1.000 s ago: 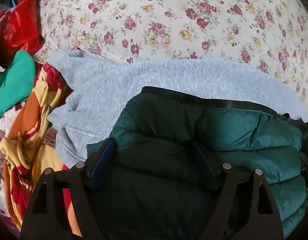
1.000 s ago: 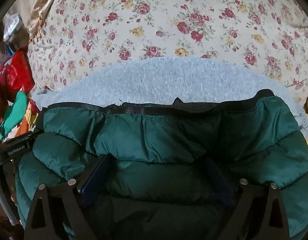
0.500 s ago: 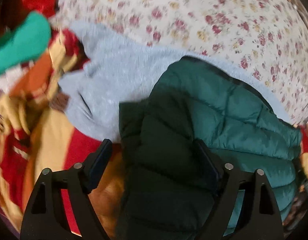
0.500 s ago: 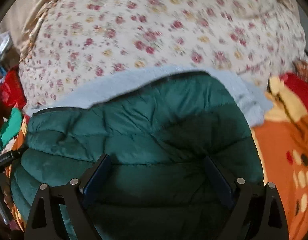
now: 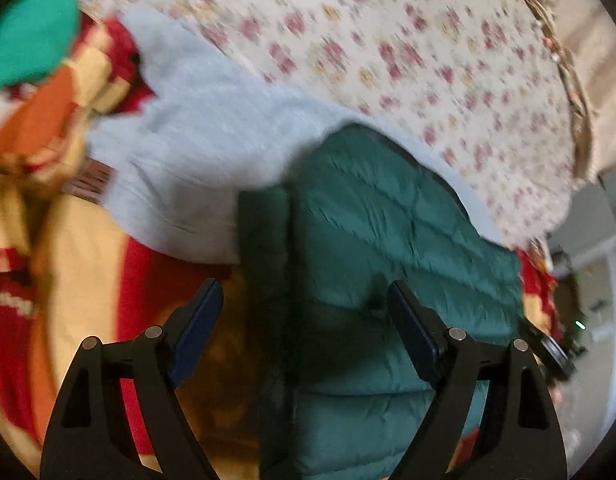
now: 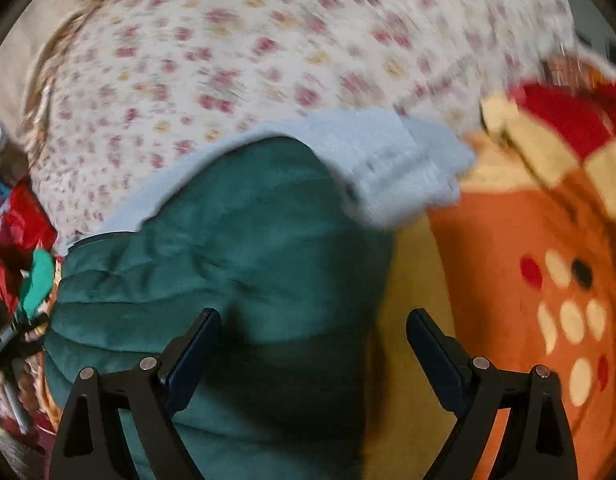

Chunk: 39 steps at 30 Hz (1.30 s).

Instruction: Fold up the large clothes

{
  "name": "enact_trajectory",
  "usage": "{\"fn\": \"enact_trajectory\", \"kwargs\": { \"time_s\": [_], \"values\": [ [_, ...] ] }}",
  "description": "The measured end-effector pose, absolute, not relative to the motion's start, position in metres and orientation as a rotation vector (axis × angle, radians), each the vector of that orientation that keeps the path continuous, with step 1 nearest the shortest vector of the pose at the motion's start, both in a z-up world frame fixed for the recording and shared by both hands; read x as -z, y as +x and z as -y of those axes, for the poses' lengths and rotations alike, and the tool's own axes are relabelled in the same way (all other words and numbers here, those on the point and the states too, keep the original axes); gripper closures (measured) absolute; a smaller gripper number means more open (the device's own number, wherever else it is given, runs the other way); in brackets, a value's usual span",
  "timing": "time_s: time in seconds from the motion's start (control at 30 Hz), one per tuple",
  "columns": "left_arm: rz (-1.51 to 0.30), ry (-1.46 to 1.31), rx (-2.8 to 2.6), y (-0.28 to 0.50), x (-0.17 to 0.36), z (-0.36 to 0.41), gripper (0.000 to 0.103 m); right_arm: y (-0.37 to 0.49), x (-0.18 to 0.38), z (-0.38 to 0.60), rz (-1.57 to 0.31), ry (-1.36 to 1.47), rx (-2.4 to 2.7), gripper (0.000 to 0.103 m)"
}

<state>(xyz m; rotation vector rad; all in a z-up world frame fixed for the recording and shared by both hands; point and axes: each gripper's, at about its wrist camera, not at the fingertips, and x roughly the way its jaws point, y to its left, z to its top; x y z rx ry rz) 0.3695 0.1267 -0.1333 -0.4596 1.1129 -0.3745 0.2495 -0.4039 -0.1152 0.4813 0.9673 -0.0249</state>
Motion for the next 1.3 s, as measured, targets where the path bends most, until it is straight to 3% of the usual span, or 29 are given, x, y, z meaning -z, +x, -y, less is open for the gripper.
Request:
{"fn": "enact_trajectory", "kwargs": {
  "time_s": [0.07, 0.1, 0.17, 0.2, 0.23, 0.27, 0.3, 0.4, 0.57, 0.63, 0.7, 0.77, 1.07, 1.3],
  "values": [
    [-1.197, -0.506, 0.470, 0.376, 0.156, -0.114, 0.015, 0.255, 0.147, 0.418, -1.010, 0.711, -0.105, 0.010],
    [-1.226, -0.520, 0.495, 0.376, 0.165, -0.108, 0.004, 0.256, 0.155, 0.421, -1.008, 0.769, -0.139, 0.010],
    [-1.253, -0.556, 0.530, 0.376, 0.177, -0.098, 0.003, 0.259, 0.160, 0.420, -0.965, 0.809, -0.182, 0.011],
    [-1.233, -0.551, 0.523, 0.376, 0.173, -0.096, 0.011, 0.261, 0.159, 0.419, -0.956, 0.816, -0.198, 0.027],
    [-1.199, -0.551, 0.539, 0.375, 0.165, -0.094, 0.020, 0.264, 0.158, 0.416, -0.948, 0.867, -0.223, 0.036],
    [-1.184, -0.566, 0.558, 0.375, 0.156, -0.092, 0.037, 0.266, 0.153, 0.414, -0.936, 0.887, -0.218, 0.044],
    [-1.175, -0.569, 0.561, 0.375, 0.151, -0.090, 0.044, 0.269, 0.145, 0.409, -0.921, 0.873, -0.223, 0.050],
    [-1.114, -0.540, 0.579, 0.382, 0.123, -0.086, 0.052, 0.279, 0.113, 0.403, -0.836, 0.847, -0.274, 0.058],
    [-1.114, -0.508, 0.505, 0.411, 0.123, -0.083, 0.050, 0.307, 0.118, 0.395, -0.855, 0.776, -0.199, 0.058],
    [-1.167, -0.508, 0.442, 0.421, 0.142, -0.085, 0.040, 0.311, 0.138, 0.399, -0.889, 0.791, -0.155, 0.052],
    [-1.181, -0.563, 0.427, 0.422, 0.154, -0.091, 0.028, 0.307, 0.151, 0.406, -0.885, 0.843, -0.138, 0.036],
    [-1.181, -0.608, 0.420, 0.420, 0.155, -0.094, 0.028, 0.301, 0.158, 0.409, -0.893, 0.876, -0.095, 0.021],
    [-1.018, -0.537, 0.307, 0.374, 0.091, -0.124, 0.028, 0.250, 0.077, 0.382, -0.757, 0.461, 0.128, 0.021],
    [-1.021, -0.360, 0.230, 0.350, 0.099, -0.104, 0.028, 0.231, 0.067, 0.335, -0.726, 0.290, 0.102, 0.021]
  ]
}}
